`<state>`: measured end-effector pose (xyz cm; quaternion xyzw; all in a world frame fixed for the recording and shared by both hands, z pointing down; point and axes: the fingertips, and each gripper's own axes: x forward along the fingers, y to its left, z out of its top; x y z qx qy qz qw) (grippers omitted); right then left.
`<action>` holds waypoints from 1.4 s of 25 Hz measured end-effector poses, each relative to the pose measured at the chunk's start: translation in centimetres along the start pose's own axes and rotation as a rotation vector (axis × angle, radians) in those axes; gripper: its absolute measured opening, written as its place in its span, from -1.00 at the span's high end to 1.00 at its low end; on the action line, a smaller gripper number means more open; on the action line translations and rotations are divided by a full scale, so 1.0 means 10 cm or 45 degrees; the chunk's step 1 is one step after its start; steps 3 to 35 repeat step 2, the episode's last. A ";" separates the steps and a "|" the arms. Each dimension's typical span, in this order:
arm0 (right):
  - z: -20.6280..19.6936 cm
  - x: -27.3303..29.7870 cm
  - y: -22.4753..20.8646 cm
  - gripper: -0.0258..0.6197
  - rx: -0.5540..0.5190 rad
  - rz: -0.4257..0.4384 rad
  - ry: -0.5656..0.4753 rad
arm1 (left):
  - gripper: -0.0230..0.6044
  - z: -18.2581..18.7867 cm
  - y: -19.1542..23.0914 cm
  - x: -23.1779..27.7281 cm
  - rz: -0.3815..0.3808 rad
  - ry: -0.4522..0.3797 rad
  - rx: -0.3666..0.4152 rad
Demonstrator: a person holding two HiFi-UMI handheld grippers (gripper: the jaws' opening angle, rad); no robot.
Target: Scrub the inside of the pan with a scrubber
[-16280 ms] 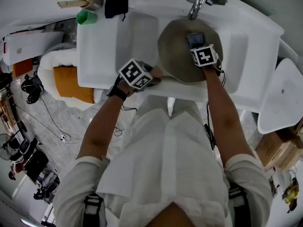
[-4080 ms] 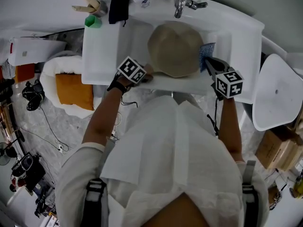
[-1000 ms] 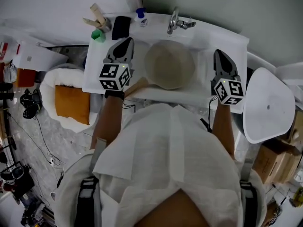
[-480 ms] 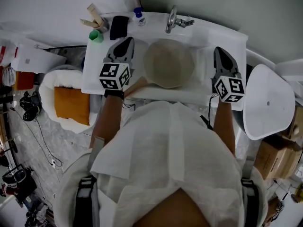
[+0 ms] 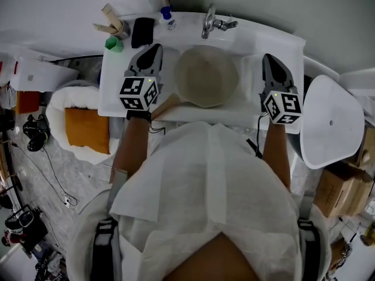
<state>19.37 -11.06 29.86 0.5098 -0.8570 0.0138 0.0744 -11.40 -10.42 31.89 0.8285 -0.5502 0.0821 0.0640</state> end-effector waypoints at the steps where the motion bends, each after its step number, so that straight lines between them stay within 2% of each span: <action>1: 0.00 0.01 0.00 0.90 0.000 0.000 0.002 | 0.87 0.00 0.01 0.01 0.000 0.002 -0.001; 35: -0.01 0.02 0.00 0.90 0.001 0.001 0.003 | 0.87 -0.01 0.02 0.01 0.001 0.003 -0.001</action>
